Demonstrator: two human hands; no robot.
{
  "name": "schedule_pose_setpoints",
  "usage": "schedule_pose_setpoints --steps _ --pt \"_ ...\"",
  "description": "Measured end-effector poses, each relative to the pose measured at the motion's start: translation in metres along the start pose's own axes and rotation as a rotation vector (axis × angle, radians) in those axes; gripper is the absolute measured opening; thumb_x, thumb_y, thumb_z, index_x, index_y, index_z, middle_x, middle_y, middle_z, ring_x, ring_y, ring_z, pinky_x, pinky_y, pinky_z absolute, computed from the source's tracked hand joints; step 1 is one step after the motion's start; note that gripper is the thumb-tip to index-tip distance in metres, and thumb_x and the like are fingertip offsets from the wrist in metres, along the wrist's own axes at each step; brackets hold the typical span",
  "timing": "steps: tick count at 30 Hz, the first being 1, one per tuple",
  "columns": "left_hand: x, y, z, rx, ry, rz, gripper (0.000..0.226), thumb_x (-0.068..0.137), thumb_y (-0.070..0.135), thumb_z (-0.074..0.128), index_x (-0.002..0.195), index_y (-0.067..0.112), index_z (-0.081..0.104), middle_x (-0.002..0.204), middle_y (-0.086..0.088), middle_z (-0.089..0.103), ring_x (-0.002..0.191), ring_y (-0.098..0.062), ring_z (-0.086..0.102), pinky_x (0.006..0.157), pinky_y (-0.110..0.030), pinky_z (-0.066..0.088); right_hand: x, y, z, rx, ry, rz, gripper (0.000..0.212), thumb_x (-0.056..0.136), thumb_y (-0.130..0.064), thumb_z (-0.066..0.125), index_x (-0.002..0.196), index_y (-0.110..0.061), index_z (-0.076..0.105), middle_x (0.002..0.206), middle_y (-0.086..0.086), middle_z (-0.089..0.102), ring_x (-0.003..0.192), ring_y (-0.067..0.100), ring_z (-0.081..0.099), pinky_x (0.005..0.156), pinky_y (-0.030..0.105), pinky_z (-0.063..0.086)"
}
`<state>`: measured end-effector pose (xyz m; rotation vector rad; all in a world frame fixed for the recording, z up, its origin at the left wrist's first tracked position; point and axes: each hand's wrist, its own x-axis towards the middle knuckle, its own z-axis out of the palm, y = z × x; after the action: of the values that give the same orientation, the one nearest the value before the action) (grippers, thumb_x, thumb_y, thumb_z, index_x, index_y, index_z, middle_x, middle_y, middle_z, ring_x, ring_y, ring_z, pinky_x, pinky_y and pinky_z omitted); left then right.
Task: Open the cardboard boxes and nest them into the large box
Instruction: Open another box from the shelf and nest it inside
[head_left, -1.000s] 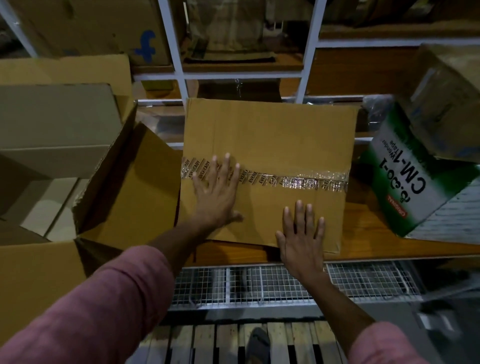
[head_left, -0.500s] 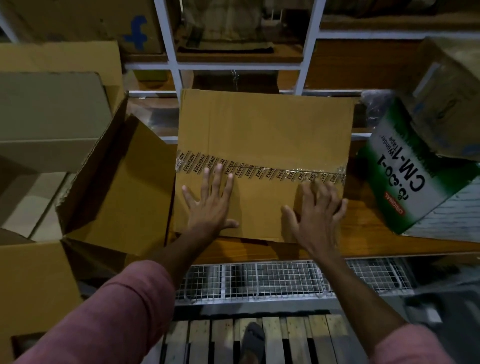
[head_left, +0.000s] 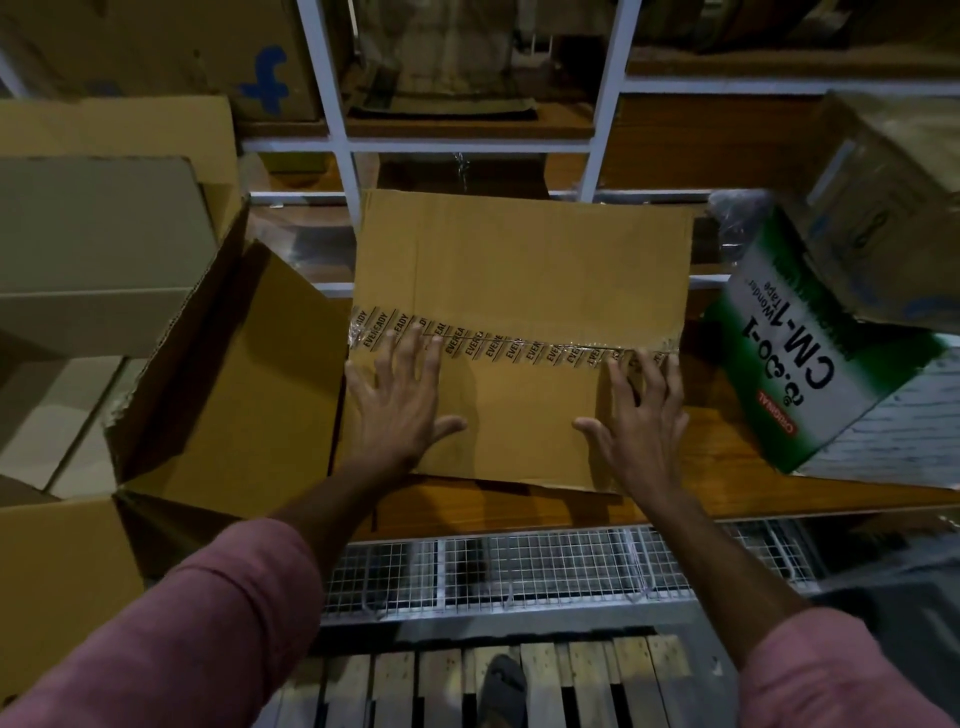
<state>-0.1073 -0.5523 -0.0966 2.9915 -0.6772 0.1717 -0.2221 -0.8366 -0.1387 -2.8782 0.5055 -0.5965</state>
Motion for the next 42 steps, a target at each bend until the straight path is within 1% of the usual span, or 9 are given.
schedule_pose_setpoints --steps 5,8,11,15,20,24,30,36,42 --pt "0.03 -0.022 -0.016 -0.216 0.035 -0.135 0.139 0.063 0.069 0.081 0.159 0.03 -0.012 0.163 -0.006 -0.033 0.149 -0.048 -0.022 0.105 -0.082 0.008 -0.007 0.003 0.002 -0.001 -0.002 -0.016 0.086 0.08 -0.059 0.072 0.151 -0.027 0.037 0.163 0.008 0.014 0.15 0.039 0.014 0.093 0.076 0.039" --pt "0.037 -0.025 -0.017 -0.321 -0.003 -0.183 0.148 0.058 0.062 0.088 0.157 0.033 -0.018 0.163 -0.009 -0.032 0.146 -0.055 0.006 0.103 -0.077 0.035 -0.008 0.003 0.002 -0.006 0.002 -0.019 0.084 0.082 -0.062 0.068 0.151 -0.027 0.036 0.161 0.009 0.017 0.149 0.039 0.014 0.092 0.077 0.04" --pt "0.03 -0.026 -0.015 -0.273 0.051 -0.17 0.149 0.057 0.065 0.088 0.157 0.035 -0.017 0.163 -0.014 -0.029 0.137 -0.056 0.023 0.096 -0.068 0.046 -0.008 0.002 -0.002 0.014 0.011 -0.013 0.088 0.079 -0.061 0.073 0.151 -0.027 0.037 0.16 0.009 0.017 0.147 0.038 0.014 0.094 0.078 0.039" --pt "0.016 -0.028 -0.011 -0.273 0.117 -0.174 0.151 0.056 0.065 0.089 0.157 0.037 -0.02 0.162 -0.021 -0.029 0.135 -0.054 0.027 0.093 -0.063 0.048 0.004 -0.007 -0.02 0.122 0.079 0.021 0.1 0.067 -0.058 0.086 0.15 -0.028 0.038 0.158 0.007 0.016 0.144 0.038 0.018 0.103 0.067 0.039" --pt "-0.001 -0.03 -0.011 -0.287 0.137 -0.167 0.15 0.056 0.063 0.089 0.157 0.038 -0.019 0.163 -0.024 -0.018 0.137 -0.052 0.024 0.095 -0.063 0.047 0.054 -0.017 -0.046 0.228 0.189 0.077 0.107 0.069 -0.061 0.083 0.153 -0.025 0.029 0.162 0.017 0.009 0.151 0.043 0.008 0.12 0.06 0.02" --pt "-0.007 -0.035 -0.013 -0.311 0.161 -0.149 0.148 0.057 0.057 0.092 0.158 0.037 -0.013 0.161 -0.027 -0.009 0.14 -0.052 0.02 0.104 -0.065 0.041 0.07 -0.024 -0.065 0.26 0.173 0.118 0.122 0.065 -0.052 0.09 0.159 -0.029 0.015 0.166 0.02 -0.002 0.151 0.043 0.007 0.119 0.053 0.023" --pt "0.015 -0.027 -0.044 -0.52 0.252 -0.27 0.143 0.06 0.046 0.095 0.155 0.04 -0.012 0.148 -0.028 0.019 0.131 -0.045 0.035 0.108 -0.059 0.035 0.075 -0.022 -0.081 0.209 0.033 0.198 0.148 0.056 -0.052 0.095 0.155 -0.046 -0.015 0.165 0.023 -0.004 0.144 0.054 0.016 0.111 0.067 0.027" --pt "0.012 -0.023 -0.051 -0.417 0.291 -0.154 0.147 0.062 0.041 0.095 0.155 0.048 -0.019 0.162 -0.022 -0.015 0.148 -0.049 0.006 0.11 -0.071 0.025 0.062 -0.028 -0.09 0.234 0.163 0.151 0.131 0.062 -0.034 0.096 0.153 -0.053 0.005 0.161 0.029 -0.004 0.143 0.052 0.015 0.108 0.07 0.027" --pt "0.018 -0.023 -0.065 -0.528 0.364 -0.185 0.137 0.071 0.031 0.091 0.156 0.041 -0.016 0.15 -0.034 0.015 0.131 -0.053 0.035 0.104 -0.064 0.038 0.056 -0.024 -0.087 0.301 0.305 0.12 0.105 0.071 -0.016 0.092 0.147 -0.036 0.024 0.156 0.029 0.007 0.141 0.047 0.024 0.107 0.047 0.037"
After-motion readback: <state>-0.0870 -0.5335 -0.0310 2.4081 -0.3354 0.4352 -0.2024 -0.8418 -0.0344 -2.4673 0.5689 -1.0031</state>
